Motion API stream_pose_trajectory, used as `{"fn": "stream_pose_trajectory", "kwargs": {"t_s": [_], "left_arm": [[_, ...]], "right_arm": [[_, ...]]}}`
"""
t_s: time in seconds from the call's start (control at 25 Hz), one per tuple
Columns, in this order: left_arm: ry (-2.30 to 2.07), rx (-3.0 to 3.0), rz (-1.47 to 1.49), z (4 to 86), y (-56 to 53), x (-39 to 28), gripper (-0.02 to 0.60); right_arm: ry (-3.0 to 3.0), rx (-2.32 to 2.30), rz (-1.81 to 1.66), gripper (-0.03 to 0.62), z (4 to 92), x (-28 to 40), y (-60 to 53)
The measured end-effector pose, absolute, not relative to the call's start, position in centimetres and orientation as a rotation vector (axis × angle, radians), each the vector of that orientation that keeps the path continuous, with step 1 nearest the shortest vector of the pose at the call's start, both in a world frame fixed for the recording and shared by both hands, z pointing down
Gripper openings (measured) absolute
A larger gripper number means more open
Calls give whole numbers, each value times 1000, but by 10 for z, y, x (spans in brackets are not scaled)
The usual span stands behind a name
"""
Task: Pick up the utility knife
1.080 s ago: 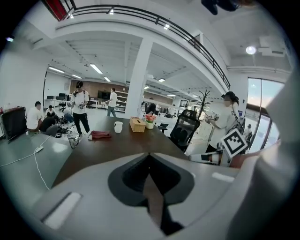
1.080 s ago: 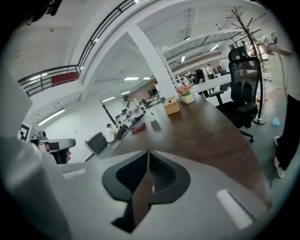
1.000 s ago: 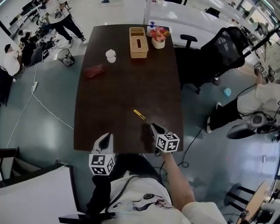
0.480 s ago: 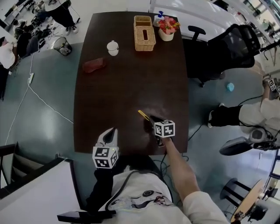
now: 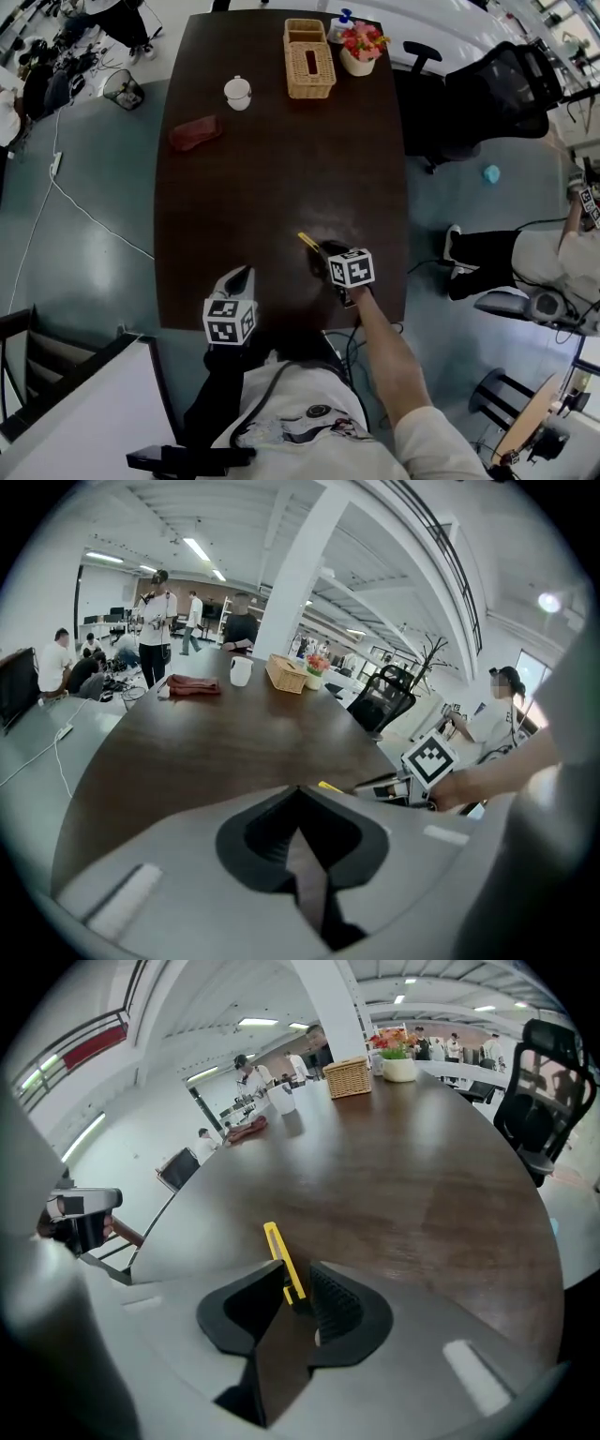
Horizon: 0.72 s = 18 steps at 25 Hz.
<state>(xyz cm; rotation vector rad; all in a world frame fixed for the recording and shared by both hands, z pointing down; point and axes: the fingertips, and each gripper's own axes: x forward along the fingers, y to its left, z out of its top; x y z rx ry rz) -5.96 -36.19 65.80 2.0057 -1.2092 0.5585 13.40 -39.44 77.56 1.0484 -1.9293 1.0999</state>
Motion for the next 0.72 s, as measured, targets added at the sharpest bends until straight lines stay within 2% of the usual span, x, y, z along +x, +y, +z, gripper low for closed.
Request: {"fn": "stream_pose_trajectory", "kwargs": {"t_s": [0.52,0.72], "left_arm": [[-1181,1870,601,690,-387,-71,-2],[-1174,1878,593,689,-394,-71,-2]], "right_arm": [[-1916,966,1132,118,778,130,-383],[-1902,963,1022,103,780,129,-381]]}}
